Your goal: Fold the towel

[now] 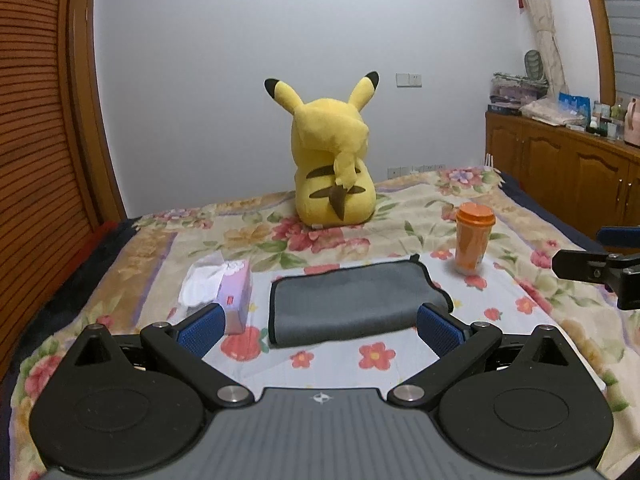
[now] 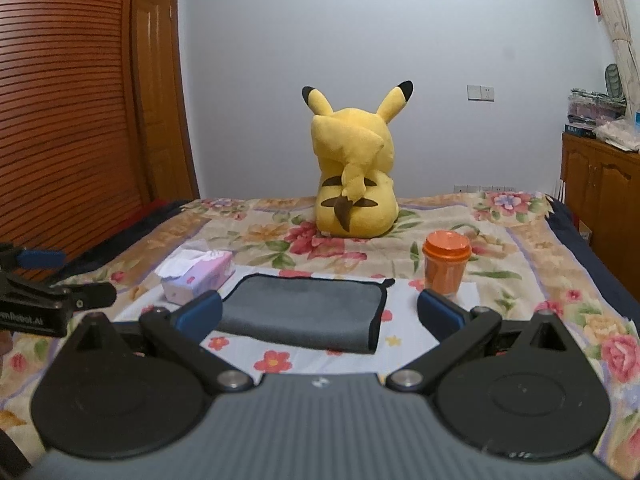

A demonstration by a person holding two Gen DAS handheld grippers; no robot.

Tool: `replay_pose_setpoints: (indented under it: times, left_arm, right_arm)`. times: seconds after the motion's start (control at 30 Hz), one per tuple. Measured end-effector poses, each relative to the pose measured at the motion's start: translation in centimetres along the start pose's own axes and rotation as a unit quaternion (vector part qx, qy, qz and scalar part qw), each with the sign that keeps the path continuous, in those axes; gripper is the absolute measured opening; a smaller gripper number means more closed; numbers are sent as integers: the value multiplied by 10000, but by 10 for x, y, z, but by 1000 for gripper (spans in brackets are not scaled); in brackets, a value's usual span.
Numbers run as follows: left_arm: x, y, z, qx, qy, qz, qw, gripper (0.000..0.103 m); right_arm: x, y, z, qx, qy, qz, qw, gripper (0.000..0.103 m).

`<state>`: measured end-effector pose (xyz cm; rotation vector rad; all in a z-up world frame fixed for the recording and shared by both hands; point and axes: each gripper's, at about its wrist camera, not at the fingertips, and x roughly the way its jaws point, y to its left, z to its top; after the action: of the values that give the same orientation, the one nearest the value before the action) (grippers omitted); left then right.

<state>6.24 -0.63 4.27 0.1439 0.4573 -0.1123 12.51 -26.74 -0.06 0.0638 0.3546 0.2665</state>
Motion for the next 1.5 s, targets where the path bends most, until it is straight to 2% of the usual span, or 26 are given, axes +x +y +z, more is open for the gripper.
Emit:
replay_pose_setpoints:
  times: [0.57, 1.0, 1.13, 1.5]
  left_arm:
    - [-7, -8, -28, -115, 224, -40, 9997, 103]
    - [-12, -5, -56, -552, 445, -67, 9975, 103]
    - [-8, -7, -66, -524, 523, -25, 9973, 103]
    - [-4, -7, -76, -509, 409, -25, 9979, 103]
  right_arm:
    - [-7, 11, -20, 162, 134, 33, 9998, 103]
    - [-13, 10, -53, 278, 383, -68, 9989, 103]
    - [-10, 11, -64, 172, 471, -143, 9986, 103]
    - [-6, 7, -71, 261, 372, -209, 9987, 103]
